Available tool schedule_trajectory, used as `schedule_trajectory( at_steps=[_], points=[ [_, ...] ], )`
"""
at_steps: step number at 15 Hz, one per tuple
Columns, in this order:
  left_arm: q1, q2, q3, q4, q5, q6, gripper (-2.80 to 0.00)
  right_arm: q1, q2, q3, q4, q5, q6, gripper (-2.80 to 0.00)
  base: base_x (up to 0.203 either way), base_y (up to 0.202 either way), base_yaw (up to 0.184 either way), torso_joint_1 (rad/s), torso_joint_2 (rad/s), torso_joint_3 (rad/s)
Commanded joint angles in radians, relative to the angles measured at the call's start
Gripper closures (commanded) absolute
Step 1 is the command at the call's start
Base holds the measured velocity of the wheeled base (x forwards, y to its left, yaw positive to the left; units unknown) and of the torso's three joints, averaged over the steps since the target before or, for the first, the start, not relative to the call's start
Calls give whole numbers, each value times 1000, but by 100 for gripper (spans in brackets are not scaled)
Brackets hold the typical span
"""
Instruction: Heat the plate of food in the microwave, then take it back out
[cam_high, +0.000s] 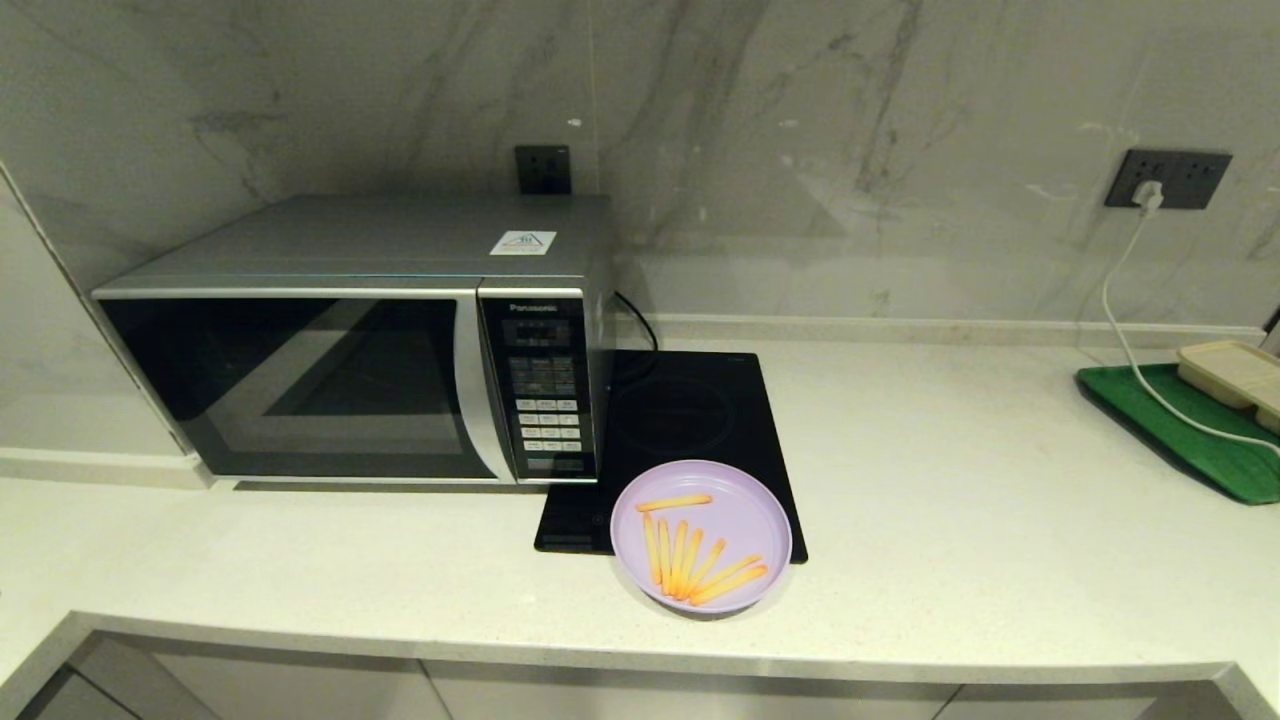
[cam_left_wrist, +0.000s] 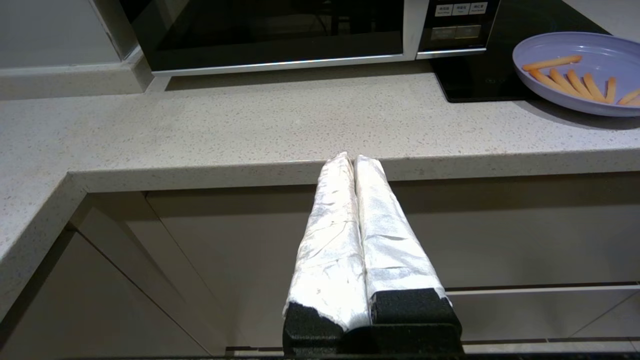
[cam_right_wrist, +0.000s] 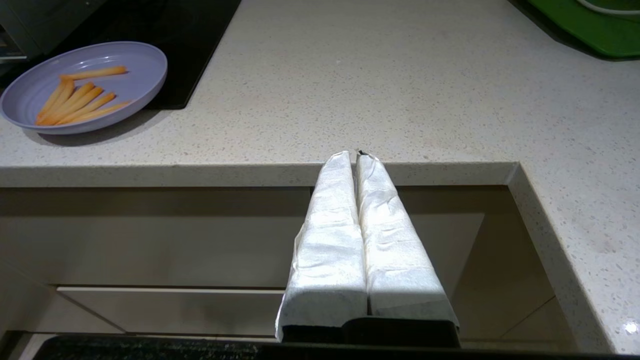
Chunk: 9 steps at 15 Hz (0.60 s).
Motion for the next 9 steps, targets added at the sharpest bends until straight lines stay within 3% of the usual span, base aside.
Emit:
schedule_trajectory(
  at_steps=[1,9],
  points=[
    [0,-1,0,-2,1,0,0,0,1,0,0,0,1,0,0,0,0,0,0,0],
    [0,-1,-2,2,-3,-6,0,0,0,2,-1,2,-5,0,0,0,0,0,0,0]
  ],
)
